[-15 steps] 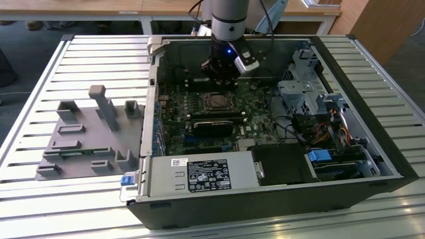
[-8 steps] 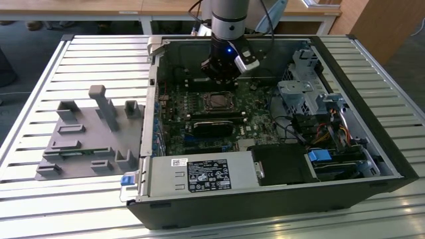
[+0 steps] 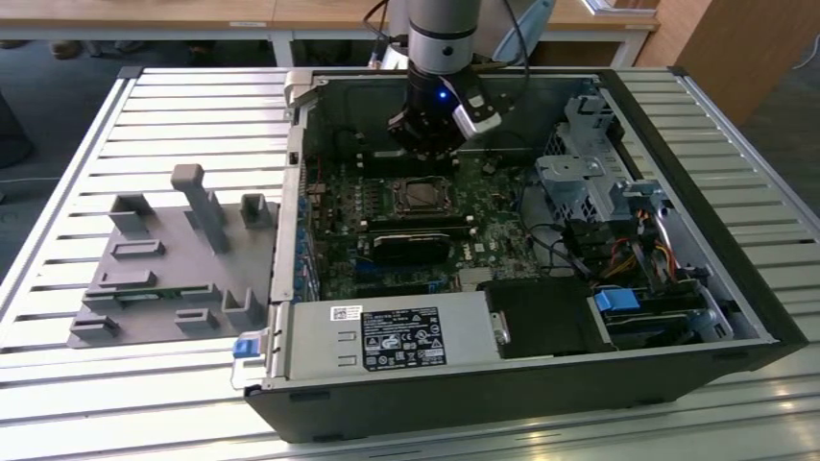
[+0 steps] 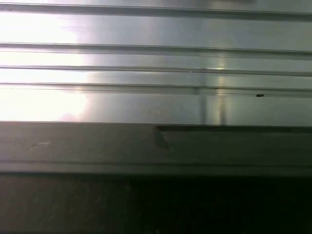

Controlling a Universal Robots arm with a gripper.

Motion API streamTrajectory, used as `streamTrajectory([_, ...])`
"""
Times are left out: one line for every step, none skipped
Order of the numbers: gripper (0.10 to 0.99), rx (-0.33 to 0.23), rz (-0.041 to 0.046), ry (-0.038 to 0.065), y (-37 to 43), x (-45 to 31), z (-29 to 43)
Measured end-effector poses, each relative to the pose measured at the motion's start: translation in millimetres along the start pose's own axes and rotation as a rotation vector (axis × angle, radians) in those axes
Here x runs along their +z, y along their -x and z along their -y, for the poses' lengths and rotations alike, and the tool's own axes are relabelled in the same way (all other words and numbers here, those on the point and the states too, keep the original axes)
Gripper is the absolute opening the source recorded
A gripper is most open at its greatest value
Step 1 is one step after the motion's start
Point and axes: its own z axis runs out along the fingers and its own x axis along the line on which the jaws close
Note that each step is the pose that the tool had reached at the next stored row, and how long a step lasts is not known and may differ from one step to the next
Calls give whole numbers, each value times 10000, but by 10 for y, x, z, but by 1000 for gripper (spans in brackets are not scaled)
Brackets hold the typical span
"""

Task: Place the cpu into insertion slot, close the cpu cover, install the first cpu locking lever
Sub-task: 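Install the first cpu locking lever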

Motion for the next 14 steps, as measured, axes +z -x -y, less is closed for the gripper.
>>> streamTrajectory([106,0,0,1,0,-4,0])
streamTrajectory([106,0,1,2,0,-8,0])
streamTrajectory([106,0,0,3,0,-12,0])
streamTrajectory([106,0,0,3,0,-16,0])
streamTrajectory([106,0,0,4,1,-20,0])
streamTrajectory([106,0,0,4,1,-24,0])
streamTrajectory([106,0,0,5,1,-29,0])
streamTrajectory([106,0,0,5,1,-33,0])
streamTrajectory([106,0,0,6,1,-37,0])
streamTrajectory([106,0,0,7,1,-41,0])
streamTrajectory([106,0,2,11,1,-40,0])
streamTrajectory([106,-1,2,10,1,-40,0])
streamTrajectory([106,-1,-1,6,-2,-44,1])
streamTrajectory([106,0,-1,6,-9,-51,1])
